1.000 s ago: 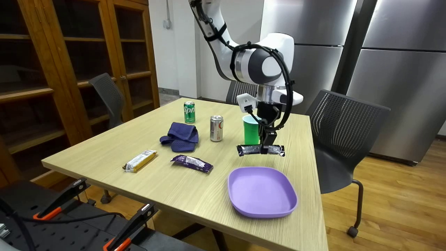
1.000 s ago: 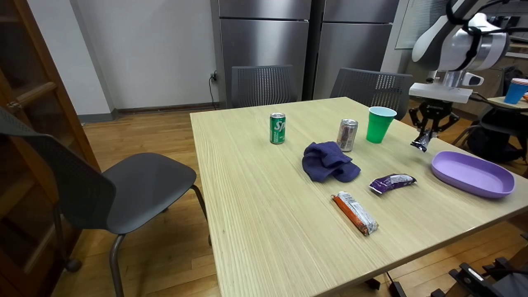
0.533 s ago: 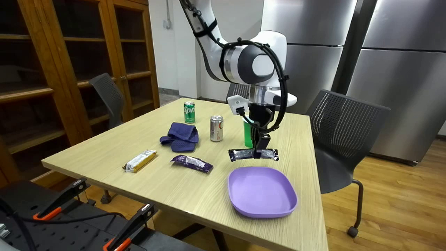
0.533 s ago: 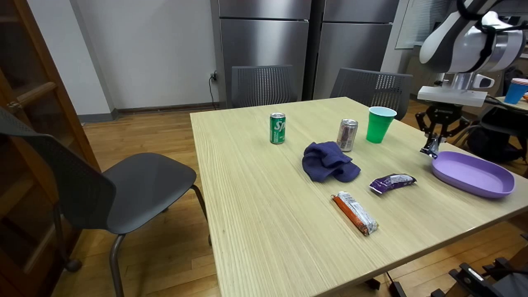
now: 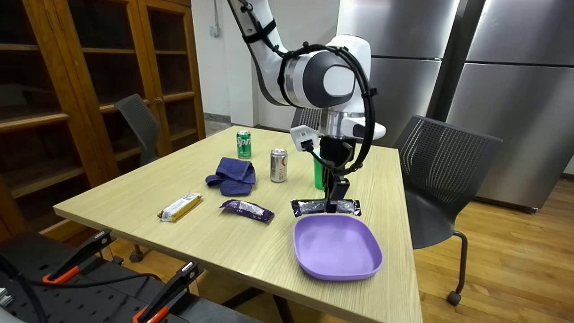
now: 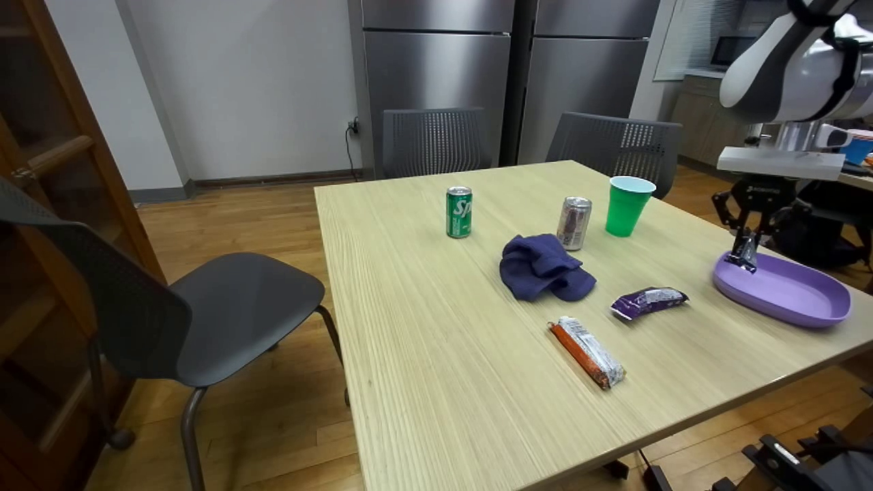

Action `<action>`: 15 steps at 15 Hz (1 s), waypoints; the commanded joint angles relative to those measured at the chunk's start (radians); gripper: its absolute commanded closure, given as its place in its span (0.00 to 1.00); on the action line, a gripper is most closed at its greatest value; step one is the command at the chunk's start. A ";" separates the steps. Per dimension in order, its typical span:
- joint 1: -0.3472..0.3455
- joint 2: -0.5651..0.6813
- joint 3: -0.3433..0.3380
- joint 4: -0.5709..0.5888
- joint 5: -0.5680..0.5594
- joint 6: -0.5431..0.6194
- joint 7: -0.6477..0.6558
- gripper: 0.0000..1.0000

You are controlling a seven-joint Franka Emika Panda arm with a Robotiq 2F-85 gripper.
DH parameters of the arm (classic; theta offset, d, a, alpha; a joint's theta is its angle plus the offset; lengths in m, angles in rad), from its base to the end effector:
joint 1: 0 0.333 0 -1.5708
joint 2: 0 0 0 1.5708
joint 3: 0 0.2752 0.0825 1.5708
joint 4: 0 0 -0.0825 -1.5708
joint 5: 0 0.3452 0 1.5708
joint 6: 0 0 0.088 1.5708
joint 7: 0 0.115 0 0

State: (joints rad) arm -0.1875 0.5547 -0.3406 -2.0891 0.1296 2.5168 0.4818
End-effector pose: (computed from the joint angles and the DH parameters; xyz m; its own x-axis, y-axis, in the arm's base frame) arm 0.4549 -0.2742 0.1511 0.4703 -0.8822 -0.0231 -0.8726 -0.4687 0.1371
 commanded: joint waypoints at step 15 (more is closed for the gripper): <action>0.021 0.089 -0.023 0.042 -0.032 -0.046 0.029 0.94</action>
State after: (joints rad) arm -0.1793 0.6136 -0.3510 -2.0963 0.1115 2.5128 0.4848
